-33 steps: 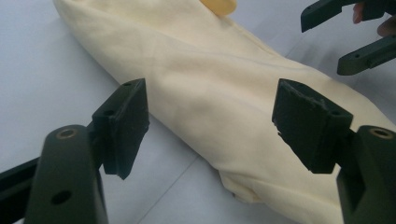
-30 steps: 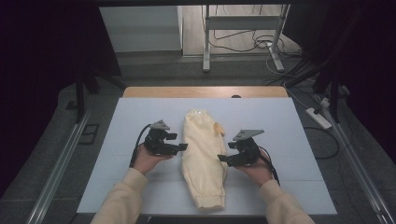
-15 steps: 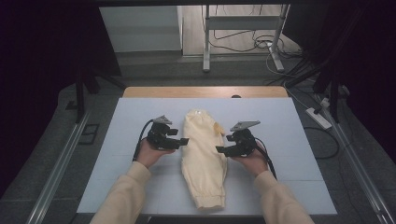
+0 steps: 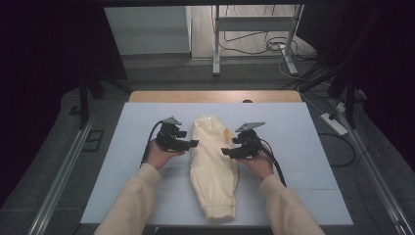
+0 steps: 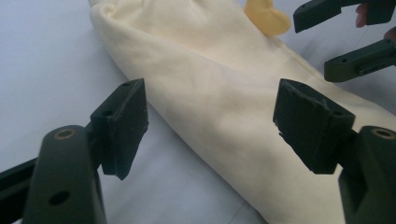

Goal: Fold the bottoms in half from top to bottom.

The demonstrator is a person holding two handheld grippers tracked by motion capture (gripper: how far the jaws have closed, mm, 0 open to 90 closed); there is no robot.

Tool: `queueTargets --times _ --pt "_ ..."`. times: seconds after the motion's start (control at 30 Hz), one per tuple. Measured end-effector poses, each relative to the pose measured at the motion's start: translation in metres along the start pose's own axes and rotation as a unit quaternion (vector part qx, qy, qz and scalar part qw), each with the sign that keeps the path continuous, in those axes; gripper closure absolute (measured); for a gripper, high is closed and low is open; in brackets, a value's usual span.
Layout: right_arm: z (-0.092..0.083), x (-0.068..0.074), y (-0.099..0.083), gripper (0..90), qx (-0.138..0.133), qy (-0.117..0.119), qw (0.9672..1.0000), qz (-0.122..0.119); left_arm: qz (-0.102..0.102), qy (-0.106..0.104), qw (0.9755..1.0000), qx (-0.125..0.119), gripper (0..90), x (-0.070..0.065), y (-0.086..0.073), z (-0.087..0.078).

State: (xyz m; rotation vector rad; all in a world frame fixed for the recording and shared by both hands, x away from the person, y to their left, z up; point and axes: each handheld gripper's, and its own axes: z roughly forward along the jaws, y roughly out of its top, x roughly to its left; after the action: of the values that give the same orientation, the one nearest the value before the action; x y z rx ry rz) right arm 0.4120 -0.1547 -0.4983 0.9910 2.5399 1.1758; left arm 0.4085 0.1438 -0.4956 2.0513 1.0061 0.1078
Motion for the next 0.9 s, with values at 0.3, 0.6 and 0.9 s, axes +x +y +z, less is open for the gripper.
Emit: queueTargets --times 0.3,0.6,0.9 --pt "0.008 -0.007 0.013 28.7 -0.006 -0.008 0.9999 0.01 -0.005 0.002 1.0 0.007 26.7 0.009 0.008 0.011" --pt "0.017 -0.026 0.02 29.0 -0.013 -0.014 0.9994 0.029 -0.024 0.001 0.9997 0.009 25.6 0.027 0.013 0.021" --pt "0.029 -0.042 0.022 28.7 -0.009 -0.009 0.9987 0.049 -0.032 0.001 0.9992 0.023 26.8 0.037 0.015 0.033"
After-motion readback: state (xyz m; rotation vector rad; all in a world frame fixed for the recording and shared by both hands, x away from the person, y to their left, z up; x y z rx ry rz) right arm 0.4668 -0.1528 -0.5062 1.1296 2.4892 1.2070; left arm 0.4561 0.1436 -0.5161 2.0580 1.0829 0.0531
